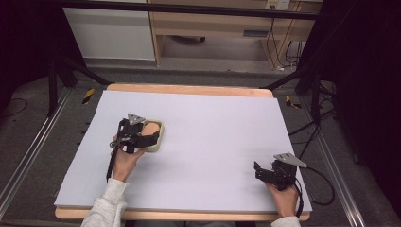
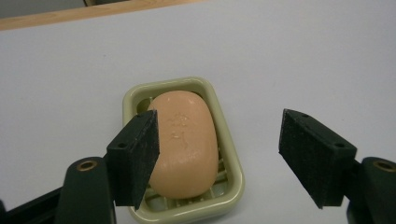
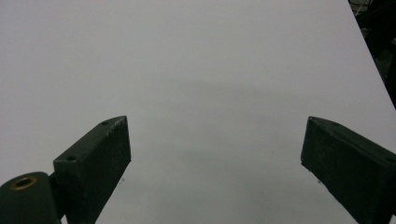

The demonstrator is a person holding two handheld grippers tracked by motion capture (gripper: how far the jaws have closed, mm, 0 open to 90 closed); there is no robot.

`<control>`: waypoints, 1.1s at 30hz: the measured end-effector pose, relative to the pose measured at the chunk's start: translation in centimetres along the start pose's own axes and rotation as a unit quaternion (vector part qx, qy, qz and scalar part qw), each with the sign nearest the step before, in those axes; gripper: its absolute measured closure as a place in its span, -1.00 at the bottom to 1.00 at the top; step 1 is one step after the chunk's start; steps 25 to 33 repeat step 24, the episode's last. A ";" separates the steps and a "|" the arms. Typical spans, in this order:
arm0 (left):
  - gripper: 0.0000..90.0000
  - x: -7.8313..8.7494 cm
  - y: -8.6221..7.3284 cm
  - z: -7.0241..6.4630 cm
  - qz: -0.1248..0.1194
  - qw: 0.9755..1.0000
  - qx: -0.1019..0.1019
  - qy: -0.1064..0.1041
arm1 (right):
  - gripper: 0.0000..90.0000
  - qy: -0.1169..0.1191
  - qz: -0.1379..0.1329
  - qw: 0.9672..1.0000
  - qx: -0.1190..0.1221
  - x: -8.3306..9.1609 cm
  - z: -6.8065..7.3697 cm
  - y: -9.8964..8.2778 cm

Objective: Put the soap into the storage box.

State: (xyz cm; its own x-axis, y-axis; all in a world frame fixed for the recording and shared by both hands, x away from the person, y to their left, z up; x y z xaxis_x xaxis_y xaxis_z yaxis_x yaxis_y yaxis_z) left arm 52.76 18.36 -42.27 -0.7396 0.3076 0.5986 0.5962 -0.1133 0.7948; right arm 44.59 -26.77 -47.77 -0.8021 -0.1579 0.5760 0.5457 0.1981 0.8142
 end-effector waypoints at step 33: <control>-0.64 3.1 -6.8 2.7 -0.007 1.000 0.003 -0.012 | -0.97 0.010 -0.001 1.000 -0.008 0.0 -0.1 -0.2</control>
Point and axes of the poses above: each handheld gripper's, and its own axes: x roughly backward along the jaws, y roughly out of its top, z roughly to its left, the point moved 2 cm from there along -x, roughly forward along the jaws, and after that the axes turned 6 degrees about x, right-handed, at the moved point
